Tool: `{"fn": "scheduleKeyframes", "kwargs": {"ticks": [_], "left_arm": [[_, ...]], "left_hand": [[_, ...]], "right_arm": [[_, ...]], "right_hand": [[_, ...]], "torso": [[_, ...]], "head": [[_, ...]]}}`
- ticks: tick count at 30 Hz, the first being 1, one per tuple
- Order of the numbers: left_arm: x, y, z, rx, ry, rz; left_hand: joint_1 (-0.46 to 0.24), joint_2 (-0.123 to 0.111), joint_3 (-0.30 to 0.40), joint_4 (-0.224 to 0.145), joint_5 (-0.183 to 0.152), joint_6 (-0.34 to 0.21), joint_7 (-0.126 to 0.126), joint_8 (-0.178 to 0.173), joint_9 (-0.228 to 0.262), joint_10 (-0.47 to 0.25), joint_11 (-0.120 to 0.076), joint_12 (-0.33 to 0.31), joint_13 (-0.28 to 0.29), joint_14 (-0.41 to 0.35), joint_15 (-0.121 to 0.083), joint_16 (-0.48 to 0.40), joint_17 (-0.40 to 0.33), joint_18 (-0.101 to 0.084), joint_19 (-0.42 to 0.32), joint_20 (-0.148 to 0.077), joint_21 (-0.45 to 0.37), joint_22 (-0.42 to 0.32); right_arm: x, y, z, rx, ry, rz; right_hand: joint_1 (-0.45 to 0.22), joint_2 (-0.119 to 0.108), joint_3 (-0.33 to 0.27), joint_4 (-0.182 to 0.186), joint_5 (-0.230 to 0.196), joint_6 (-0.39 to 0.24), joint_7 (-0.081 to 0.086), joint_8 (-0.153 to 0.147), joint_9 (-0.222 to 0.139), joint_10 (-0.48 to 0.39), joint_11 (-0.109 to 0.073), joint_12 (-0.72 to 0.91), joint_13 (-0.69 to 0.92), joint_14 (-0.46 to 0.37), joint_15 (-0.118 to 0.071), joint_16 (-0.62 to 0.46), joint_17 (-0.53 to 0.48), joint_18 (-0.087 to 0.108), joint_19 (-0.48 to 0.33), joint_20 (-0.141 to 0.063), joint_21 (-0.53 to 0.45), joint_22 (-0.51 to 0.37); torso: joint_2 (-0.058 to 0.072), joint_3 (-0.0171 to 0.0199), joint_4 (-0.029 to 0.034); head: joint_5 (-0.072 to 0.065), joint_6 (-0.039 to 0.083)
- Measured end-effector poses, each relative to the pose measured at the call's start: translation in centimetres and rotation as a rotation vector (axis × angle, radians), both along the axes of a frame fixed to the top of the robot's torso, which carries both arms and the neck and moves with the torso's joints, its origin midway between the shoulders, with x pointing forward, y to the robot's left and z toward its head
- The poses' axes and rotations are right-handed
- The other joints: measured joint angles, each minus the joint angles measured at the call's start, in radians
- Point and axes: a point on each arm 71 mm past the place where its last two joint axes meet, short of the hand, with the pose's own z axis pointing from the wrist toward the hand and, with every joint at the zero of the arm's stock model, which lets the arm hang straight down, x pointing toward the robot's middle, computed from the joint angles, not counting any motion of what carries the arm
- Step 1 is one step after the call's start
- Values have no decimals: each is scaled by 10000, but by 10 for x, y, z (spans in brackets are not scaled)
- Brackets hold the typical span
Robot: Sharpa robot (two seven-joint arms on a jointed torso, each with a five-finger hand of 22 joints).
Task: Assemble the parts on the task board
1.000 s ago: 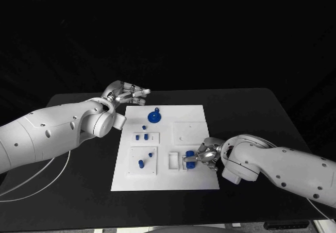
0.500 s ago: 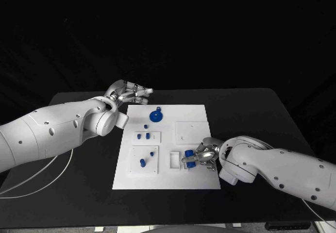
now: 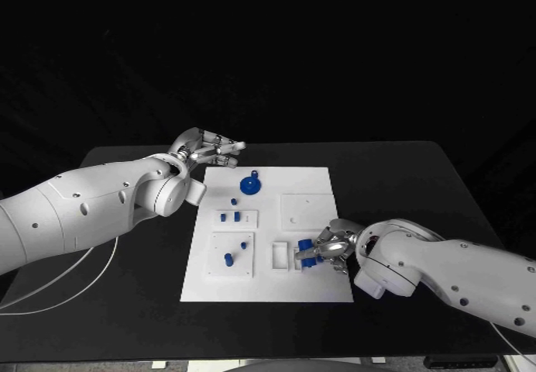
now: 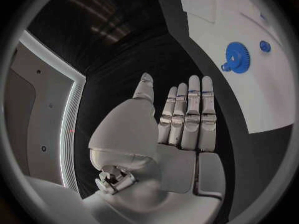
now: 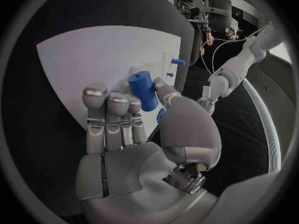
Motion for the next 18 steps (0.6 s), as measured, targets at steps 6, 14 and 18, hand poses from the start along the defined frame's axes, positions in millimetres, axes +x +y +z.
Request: {"fn": "scheduleKeyframes", "kwargs": {"ticks": [6, 14, 18], "left_arm": [[0, 0, 0, 10, 34, 8], [0, 1, -1, 21, 79, 15], [0, 1, -1, 27, 97, 18]], "left_hand": [[0, 0, 27, -27, 0, 0, 0, 0, 0, 0, 0, 0, -1, 0, 0, 0, 18, 1, 36, -36, 0, -33], [0, 0, 11, -43, -1, 0, 0, 0, 2, 0, 0, 0, -1, 0, 0, 0, 20, 1, 36, -36, 0, -47], [0, 0, -15, -69, -2, 0, 0, 0, 8, 0, 0, 0, -1, 0, 0, 0, 30, 1, 36, -36, 0, -73]], "right_arm": [[0, -1, 7, 22, -50, -84], [-4, 6, 15, 179, -74, 67], [-3, 9, 18, 213, -110, 128]], "right_hand": [[-106, 49, -45, -68, 62, 38, 16, 33, -461, 31, -36, 0, -12, 0, 1, 0, 23, -1, 0, 0, 59, -1], [-122, 37, -190, -39, 62, 62, 34, 34, -475, 34, -33, 0, -23, 36, -32, 0, 62, -1, 0, 0, 59, -1], [-134, 25, -228, -18, 62, 97, 29, 34, -475, 35, -32, -1, -23, 37, -31, 41, 80, -1, 0, 0, 59, -2]], "torso": [[0, -12, 1], [1, -12, 17], [6, -19, 17]], "head": [[36, -6], [153, -30], [196, -39]]}}
